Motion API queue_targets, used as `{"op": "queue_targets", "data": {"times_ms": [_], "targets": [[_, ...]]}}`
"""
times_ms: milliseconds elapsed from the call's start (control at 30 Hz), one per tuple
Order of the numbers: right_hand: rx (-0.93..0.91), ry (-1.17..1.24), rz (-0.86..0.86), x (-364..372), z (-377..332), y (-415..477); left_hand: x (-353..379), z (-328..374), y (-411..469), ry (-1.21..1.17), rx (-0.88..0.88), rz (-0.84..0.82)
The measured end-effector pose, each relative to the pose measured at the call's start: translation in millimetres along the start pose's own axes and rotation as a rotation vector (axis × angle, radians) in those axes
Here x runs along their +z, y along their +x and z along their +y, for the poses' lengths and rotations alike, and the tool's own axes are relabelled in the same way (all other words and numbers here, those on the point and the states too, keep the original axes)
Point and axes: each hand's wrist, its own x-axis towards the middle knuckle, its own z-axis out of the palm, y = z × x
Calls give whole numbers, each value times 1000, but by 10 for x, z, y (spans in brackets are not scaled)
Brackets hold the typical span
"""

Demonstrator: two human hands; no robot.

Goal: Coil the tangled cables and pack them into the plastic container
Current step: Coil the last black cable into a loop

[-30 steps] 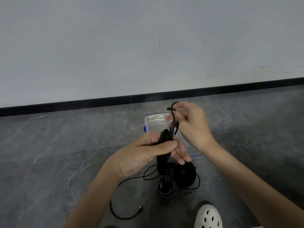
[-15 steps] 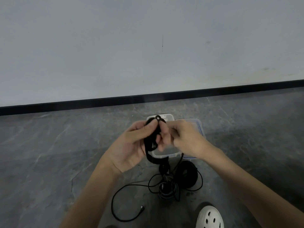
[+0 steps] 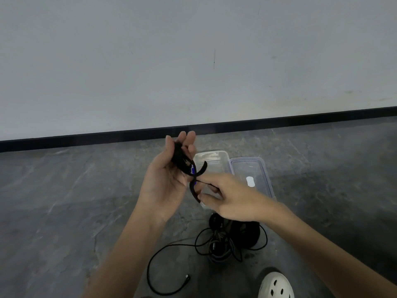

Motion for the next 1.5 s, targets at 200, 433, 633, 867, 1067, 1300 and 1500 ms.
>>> {"op": "queue_targets", "data": {"times_ms": [200,433,633,867,1067,1300,1500], "targets": [[-48,-56,0,85,-27,-4,-65,-24,47,26,115,138],[62,-124,-105,123,-31,-68,-110,157,70,-39,251,236],[81,-41,90,126,-31,-45,-87,94,82,36,254,212],[139,154,257,115,-26,-38,-55,19,81,42,235,206],[235,419,321,195,-43,14,-63,42,78,-1,267,223],[104,108,579,243,-11,58,-55,14,72,16,274,229],[95,-243,582,170,-5,13,-26,-47,88,48,269,221]]}}
